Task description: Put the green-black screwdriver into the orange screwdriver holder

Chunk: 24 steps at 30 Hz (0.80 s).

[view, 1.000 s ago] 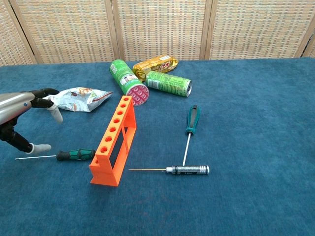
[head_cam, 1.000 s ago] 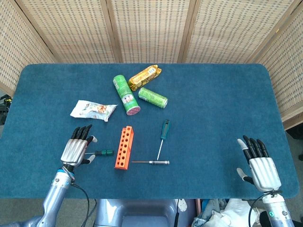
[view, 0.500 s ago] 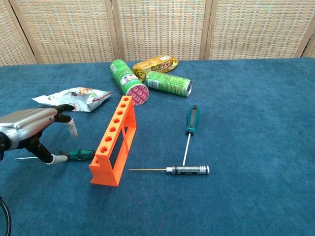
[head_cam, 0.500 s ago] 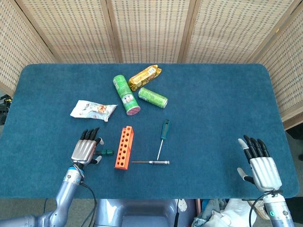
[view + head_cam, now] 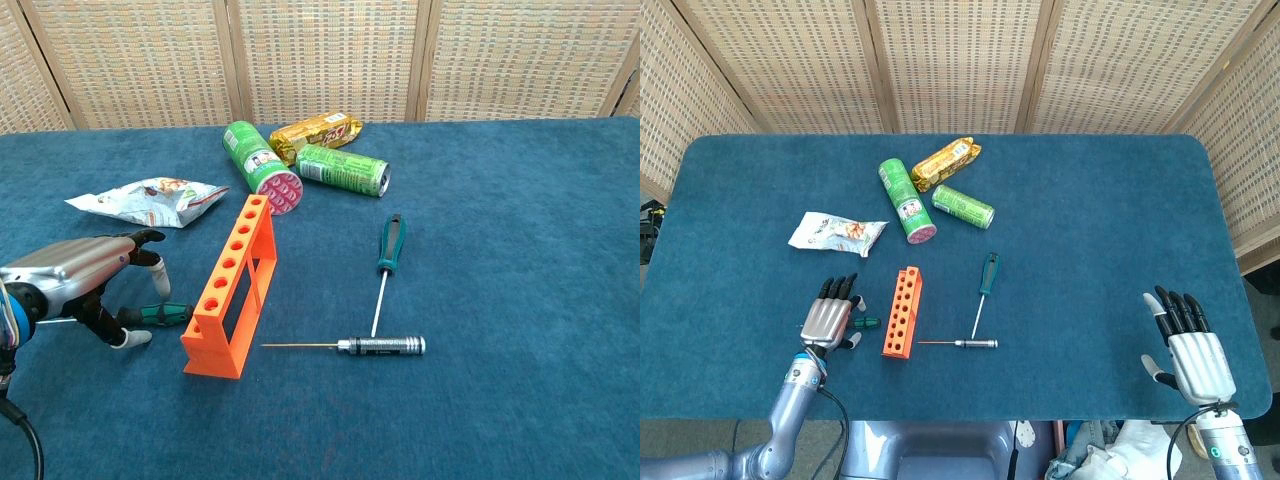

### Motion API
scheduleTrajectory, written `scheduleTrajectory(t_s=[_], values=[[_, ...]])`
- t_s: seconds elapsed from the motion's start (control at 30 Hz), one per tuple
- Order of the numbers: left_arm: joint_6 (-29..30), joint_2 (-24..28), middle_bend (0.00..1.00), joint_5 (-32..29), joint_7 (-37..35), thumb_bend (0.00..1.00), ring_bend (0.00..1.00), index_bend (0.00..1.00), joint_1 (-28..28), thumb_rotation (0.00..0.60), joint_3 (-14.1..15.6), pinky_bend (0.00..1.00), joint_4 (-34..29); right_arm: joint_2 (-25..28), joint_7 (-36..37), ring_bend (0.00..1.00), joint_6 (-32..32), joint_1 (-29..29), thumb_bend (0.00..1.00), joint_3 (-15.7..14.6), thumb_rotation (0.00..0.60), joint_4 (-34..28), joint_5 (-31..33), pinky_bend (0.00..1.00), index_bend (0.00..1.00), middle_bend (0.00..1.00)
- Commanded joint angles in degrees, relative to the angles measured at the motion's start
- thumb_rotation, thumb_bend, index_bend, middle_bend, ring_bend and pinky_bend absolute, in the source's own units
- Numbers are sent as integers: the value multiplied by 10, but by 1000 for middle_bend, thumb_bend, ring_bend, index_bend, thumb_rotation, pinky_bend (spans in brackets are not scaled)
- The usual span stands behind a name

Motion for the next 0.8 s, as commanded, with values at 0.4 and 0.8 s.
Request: scheduleTrajectory(t_s=[0.4, 0.8], values=[[20, -20, 0, 14, -22, 331, 0, 579, -9, 600, 6, 0, 24, 1, 4, 0, 2, 0, 241, 0, 600, 0, -1, 0, 0, 0], [64, 52, 6, 72, -120, 349, 0, 585, 18, 600, -5, 0, -72, 0, 0, 0, 0, 0, 239, -1, 600, 0, -2, 0, 0, 0]])
